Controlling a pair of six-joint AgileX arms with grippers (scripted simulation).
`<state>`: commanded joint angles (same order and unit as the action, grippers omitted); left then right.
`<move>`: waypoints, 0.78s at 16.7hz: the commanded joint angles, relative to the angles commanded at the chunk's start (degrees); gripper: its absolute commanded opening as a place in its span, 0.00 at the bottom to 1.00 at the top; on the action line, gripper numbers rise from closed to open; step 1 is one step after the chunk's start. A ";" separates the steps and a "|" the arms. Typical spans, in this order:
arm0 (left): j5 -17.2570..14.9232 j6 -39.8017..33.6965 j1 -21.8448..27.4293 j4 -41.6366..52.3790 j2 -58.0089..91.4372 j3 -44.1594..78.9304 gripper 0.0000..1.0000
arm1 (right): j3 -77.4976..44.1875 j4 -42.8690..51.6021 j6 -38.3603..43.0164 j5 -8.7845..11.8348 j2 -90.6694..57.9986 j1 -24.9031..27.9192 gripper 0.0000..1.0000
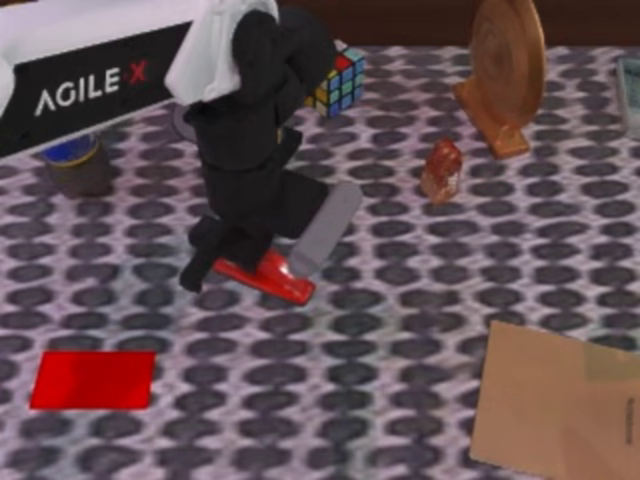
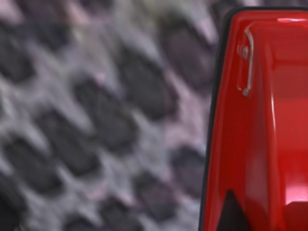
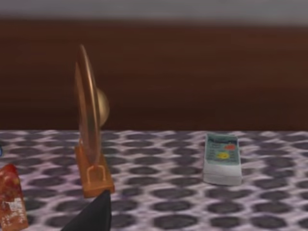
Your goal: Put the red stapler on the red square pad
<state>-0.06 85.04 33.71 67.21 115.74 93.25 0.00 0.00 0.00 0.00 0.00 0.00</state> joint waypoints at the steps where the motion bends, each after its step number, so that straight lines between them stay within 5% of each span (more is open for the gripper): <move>1: 0.10 -0.54 0.01 0.18 0.02 0.03 0.00 | 0.00 0.00 0.00 0.00 0.00 0.00 1.00; 7: 2.30 -16.31 -0.96 3.91 -0.67 -0.24 0.00 | 0.00 0.00 0.00 0.00 0.00 0.00 1.00; 13: 5.10 -53.63 -4.56 8.55 -4.01 -3.85 0.00 | 0.00 0.00 0.00 0.00 0.00 0.00 1.00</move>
<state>5.04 31.41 29.15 75.76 111.72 89.40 0.00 0.00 0.00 0.00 0.00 0.00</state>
